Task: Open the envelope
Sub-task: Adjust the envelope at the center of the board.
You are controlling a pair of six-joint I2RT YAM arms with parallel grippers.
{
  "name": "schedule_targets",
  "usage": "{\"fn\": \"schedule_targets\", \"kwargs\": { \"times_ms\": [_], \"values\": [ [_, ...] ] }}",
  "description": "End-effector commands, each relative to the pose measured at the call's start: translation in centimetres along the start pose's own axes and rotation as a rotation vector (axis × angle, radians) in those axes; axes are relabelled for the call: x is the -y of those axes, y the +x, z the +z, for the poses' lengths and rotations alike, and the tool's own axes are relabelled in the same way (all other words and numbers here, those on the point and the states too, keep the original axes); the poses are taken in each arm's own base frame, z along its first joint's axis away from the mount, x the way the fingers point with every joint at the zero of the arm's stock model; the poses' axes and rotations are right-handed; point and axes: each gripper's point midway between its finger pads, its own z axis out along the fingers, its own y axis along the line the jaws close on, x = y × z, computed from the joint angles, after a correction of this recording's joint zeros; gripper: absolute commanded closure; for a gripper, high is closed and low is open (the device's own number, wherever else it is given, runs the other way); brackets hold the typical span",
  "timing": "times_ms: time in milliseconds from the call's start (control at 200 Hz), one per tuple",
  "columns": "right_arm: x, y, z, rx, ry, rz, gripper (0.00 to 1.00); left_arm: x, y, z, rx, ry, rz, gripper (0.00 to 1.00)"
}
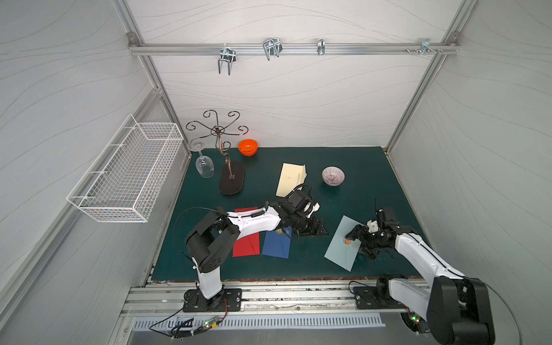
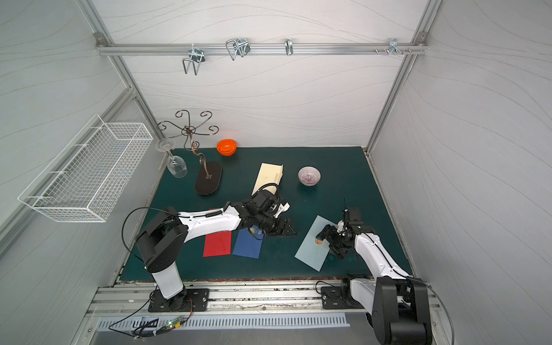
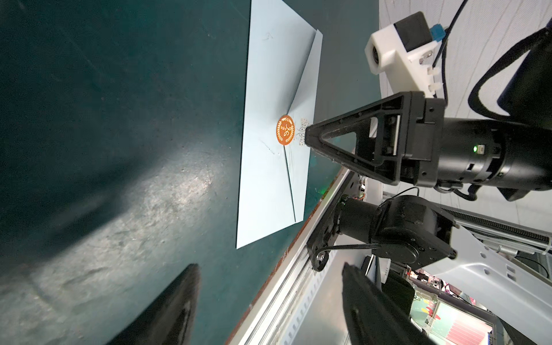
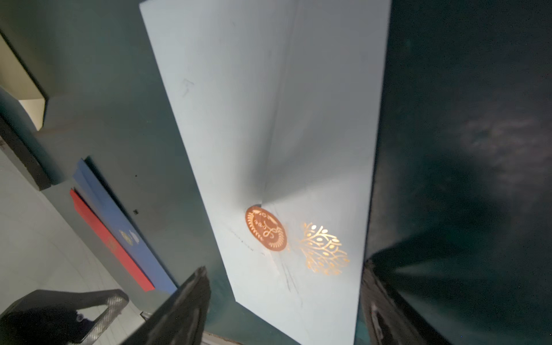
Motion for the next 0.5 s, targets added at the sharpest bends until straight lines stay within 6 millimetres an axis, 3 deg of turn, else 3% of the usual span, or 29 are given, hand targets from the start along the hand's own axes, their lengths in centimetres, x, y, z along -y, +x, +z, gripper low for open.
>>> {"fn": "schedule_targets", "kwargs": {
  "times_ms": [0, 275, 495],
  "values": [
    [-1.6, 0.2, 0.9, -0.046, -0.098, -0.074, 0.2, 0.5, -0.9, 0.0, 0.024, 0.004, 0.029, 0.23],
    [-5.7, 0.9, 1.9, -0.102, -0.228, -0.228, 0.19, -1.9, -1.7, -0.8, 0.078, -0.029, -0.041, 0.25],
    [-4.1, -0.3, 1.9, -0.043, -0.104, -0.189, 0.2, -2.0, -2.1, -1.1, 0.077, -0.012, -0.028, 0.25]
  ]
}}
